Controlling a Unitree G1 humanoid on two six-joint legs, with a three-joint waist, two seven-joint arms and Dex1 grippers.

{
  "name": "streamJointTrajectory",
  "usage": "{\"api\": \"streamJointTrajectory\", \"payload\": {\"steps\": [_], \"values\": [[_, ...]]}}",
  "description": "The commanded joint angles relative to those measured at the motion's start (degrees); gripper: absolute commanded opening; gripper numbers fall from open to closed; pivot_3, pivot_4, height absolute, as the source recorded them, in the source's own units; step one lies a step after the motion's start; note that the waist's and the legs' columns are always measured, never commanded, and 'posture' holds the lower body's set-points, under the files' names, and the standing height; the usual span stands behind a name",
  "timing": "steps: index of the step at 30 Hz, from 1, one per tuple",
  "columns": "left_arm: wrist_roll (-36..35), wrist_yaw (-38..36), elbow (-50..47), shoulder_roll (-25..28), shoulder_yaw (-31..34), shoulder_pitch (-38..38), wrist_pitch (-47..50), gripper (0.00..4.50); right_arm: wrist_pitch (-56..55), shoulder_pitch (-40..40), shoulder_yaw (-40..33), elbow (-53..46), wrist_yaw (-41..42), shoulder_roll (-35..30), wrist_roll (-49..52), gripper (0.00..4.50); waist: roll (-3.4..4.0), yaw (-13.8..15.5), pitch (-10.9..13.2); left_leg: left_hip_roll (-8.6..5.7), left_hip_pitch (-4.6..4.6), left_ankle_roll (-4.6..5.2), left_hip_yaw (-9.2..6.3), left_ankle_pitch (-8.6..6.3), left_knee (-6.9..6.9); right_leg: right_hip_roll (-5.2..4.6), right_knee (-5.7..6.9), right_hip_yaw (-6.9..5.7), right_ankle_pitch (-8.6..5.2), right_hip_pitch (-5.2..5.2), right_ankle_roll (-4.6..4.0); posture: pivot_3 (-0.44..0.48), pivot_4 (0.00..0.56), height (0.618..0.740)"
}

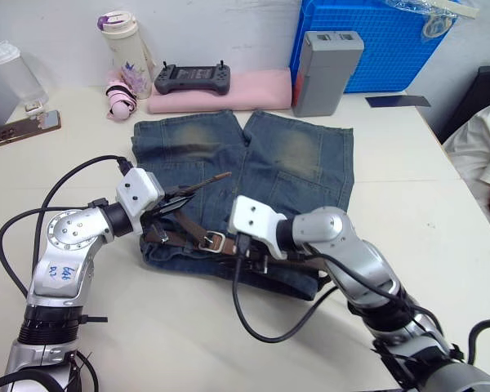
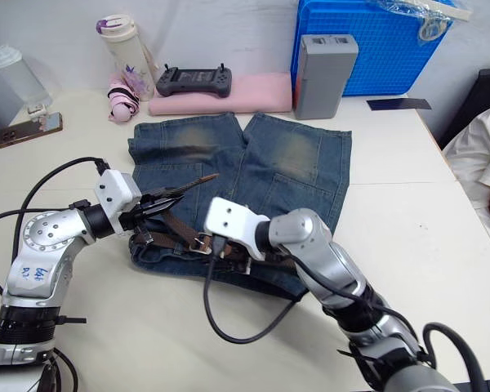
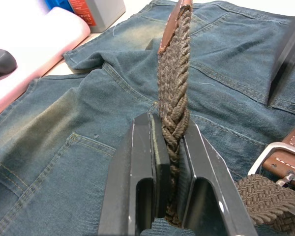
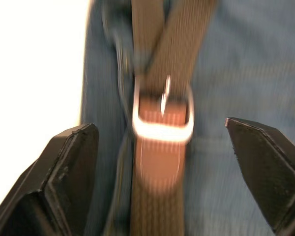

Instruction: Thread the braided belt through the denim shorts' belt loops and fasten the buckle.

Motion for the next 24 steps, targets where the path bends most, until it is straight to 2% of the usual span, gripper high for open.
{"api": "streamJointTrajectory", "payload": {"steps": [1, 10, 18, 21, 24], "values": [[-1.39, 0.41, -1.67, 0.36, 0.84, -1.83, 0.28, 0.0, -4.94, 1.46, 2.86, -3.11, -3.55, -1.62, -2.01, 4.49, 0.0, -0.1, 0.0, 0.0, 0.01, -0.01, 0.02, 0.01, 0.0, 0.0, 0.0, 0.02, 0.0, -0.01, 0.0, 0.0, 0.15, 0.725], [-1.95, 0.35, -2.11, 0.13, 0.04, -2.64, 1.72, 0.0, -13.68, 5.79, 8.19, -0.34, -18.15, -0.74, -13.26, 4.49, -0.01, 0.09, 0.0, 0.0, 0.05, -0.03, 0.08, 0.05, 0.05, 0.02, 0.03, 0.07, 0.0, -0.03, 0.0, 0.0, 0.15, 0.725], [-1.82, 0.24, -2.1, 0.08, -0.21, -2.67, 2.07, 0.0, -11.77, 8.17, 6.53, -1.68, -23.58, 0.35, -18.61, 4.49, -0.01, 0.12, 0.0, 0.0, 0.05, -0.02, 0.08, 0.06, 0.08, 0.02, 0.22, 0.07, 0.0, -0.02, 0.0, 0.0, 0.15, 0.725], [-1.58, 0.07, -1.5, 0.28, -0.18, -2.49, 1.72, 0.0, -12.96, 8.99, 6.14, -1.88, -25.03, 0.16, -20.22, 3.72, -0.01, 0.16, 0.0, 0.0, 0.05, -0.02, 0.08, 0.06, 0.08, 0.02, 0.23, 0.07, 0.0, -0.02, 0.0, 0.0, 0.15, 0.725], [-0.88, -1.31, 0.03, 1.5, -0.3, -2.18, 0.5, 0.0, -15.21, 8.75, 6.02, -1.72, -25.96, 0.44, -21.1, 2.49, -0.01, 0.12, 0.0, -0.01, 0.05, -0.01, 0.08, 0.06, 0.1, 0.02, 0.24, 0.08, 0.0, -0.02, 0.0, 0.0, 0.15, 0.725]]}}
